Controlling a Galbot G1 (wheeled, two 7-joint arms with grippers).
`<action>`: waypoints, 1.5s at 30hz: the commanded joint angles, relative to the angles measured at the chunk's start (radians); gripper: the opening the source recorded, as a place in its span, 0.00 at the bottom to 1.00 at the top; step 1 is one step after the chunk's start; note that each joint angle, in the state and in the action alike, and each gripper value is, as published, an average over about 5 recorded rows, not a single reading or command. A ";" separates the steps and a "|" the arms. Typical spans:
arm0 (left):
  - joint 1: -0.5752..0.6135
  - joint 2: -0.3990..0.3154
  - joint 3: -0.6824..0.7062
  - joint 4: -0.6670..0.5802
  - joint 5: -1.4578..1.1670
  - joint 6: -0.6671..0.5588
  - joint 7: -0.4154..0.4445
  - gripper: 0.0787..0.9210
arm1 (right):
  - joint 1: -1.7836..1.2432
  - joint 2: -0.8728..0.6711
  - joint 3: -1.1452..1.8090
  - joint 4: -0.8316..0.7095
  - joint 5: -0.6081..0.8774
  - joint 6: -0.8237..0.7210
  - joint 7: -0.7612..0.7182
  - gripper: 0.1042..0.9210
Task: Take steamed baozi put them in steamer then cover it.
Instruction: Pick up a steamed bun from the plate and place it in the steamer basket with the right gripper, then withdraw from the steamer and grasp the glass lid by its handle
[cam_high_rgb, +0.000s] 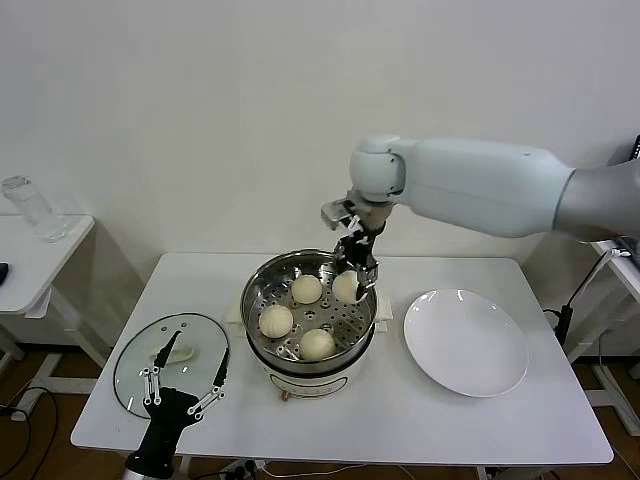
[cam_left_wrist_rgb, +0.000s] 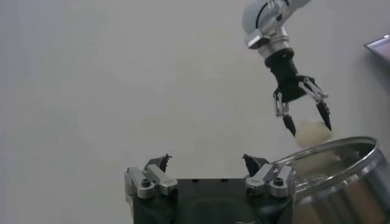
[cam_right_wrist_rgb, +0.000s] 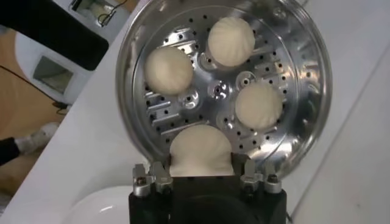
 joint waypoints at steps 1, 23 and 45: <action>-0.002 0.002 -0.003 -0.001 -0.002 0.000 0.000 0.88 | -0.076 0.072 -0.013 -0.057 -0.045 -0.015 0.027 0.70; 0.004 0.001 -0.016 -0.007 0.000 0.001 -0.004 0.88 | -0.098 0.080 -0.005 -0.069 -0.069 -0.006 0.054 0.83; -0.072 -0.002 0.004 -0.007 0.237 0.135 -0.235 0.88 | -0.740 -0.387 0.793 0.332 0.047 0.328 1.480 0.88</action>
